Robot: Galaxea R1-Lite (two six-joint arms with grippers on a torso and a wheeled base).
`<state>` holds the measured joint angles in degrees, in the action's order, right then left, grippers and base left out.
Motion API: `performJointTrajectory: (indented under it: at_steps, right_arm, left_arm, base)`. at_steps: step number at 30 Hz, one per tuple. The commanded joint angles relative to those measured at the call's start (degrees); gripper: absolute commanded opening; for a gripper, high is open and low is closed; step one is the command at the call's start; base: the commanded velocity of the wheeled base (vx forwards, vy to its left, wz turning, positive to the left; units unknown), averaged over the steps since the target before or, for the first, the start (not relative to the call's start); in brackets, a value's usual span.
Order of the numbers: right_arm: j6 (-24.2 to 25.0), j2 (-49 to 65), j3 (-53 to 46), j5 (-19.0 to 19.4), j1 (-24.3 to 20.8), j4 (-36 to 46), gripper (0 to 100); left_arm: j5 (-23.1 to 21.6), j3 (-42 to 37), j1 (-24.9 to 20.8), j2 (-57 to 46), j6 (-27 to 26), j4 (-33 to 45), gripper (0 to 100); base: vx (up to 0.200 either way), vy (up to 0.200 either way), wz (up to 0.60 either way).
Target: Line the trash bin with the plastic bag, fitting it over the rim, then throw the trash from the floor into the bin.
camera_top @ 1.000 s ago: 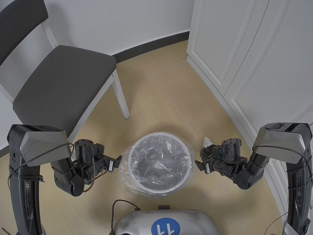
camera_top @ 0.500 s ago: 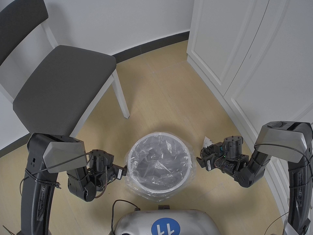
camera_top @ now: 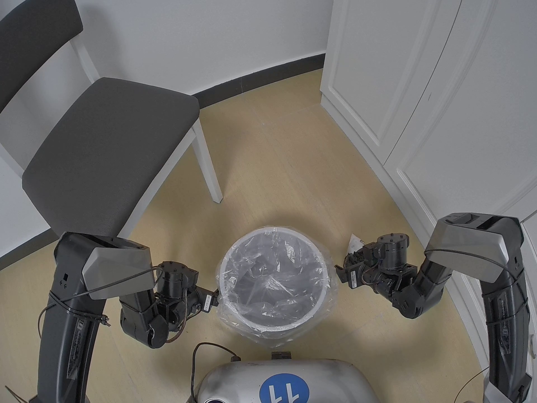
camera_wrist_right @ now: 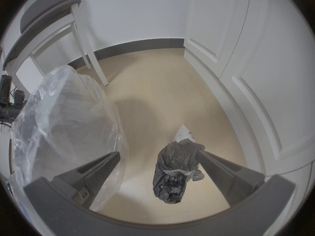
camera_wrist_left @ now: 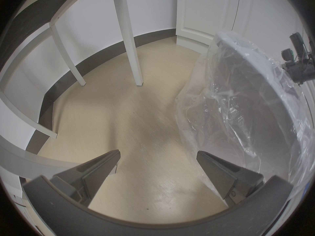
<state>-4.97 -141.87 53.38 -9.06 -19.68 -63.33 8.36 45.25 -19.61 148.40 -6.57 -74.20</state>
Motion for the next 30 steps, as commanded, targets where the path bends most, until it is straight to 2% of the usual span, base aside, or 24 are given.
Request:
performJointTrajectory:
  at_steps: [1, 2, 3, 4, 10, 15, 18, 23, 26, 30]
  right_arm:
    - [5.1, -5.8, 4.8, -0.7, -2.8, 0.1, 100]
    - [5.1, -5.8, 4.8, -0.7, -2.8, 0.1, 100]
    - [8.4, -6.0, 5.9, -0.9, -3.9, 1.0, 100]
    - [8.8, -6.1, 6.0, -0.9, -3.9, 1.3, 100]
    - [8.8, -7.0, 6.7, -0.9, -3.7, 1.5, 100]
    - [8.8, -6.6, 6.5, -0.9, -3.8, 1.3, 100]
    - [8.8, -6.3, 6.2, -0.9, -3.6, 1.2, 100]
    - [8.8, -5.6, 5.7, -0.9, -3.4, 1.1, 100]
    - [8.8, -4.6, 5.4, -1.0, -3.6, 0.8, 100]
    - [8.8, -3.1, 4.2, -0.9, -3.7, 0.8, 100]
  left_arm:
    - [0.1, -0.1, -0.1, 0.1, 0.0, -0.1, 100]
    - [0.1, -0.1, -0.1, 0.1, 0.0, -0.1, 100]
    - [0.1, 0.0, 0.1, -0.5, 0.1, -0.1, 100]
    - [0.1, -0.4, 0.5, -1.1, 0.0, 0.2, 100]
    - [-0.6, -3.2, 4.8, -6.7, -2.2, 0.7, 100]
    - [-1.8, -4.3, 6.2, -10.0, -2.4, 0.4, 100]
    - [-2.6, -6.4, 5.6, -12.1, -2.5, 0.0, 100]
    - [-3.6, -9.0, 1.7, -13.2, -2.2, 0.0, 100]
    - [-3.4, -7.5, -1.9, -6.2, -1.8, -0.7, 100]
    - [-2.5, -5.6, -3.5, -0.4, -1.7, -4.5, 100]
  base:
    - [0.0, 0.0, 0.0]
    - [0.0, 0.0, 0.0]
    - [0.0, 0.0, 0.0]
    - [0.0, 0.0, 0.0]
    - [0.0, 0.0, 0.0]
    - [0.0, 0.0, 0.0]
    - [0.0, 0.0, 0.0]
    - [0.0, 0.0, 0.0]
    - [0.0, 0.0, 0.0]
    - [0.0, 0.0, 0.0]
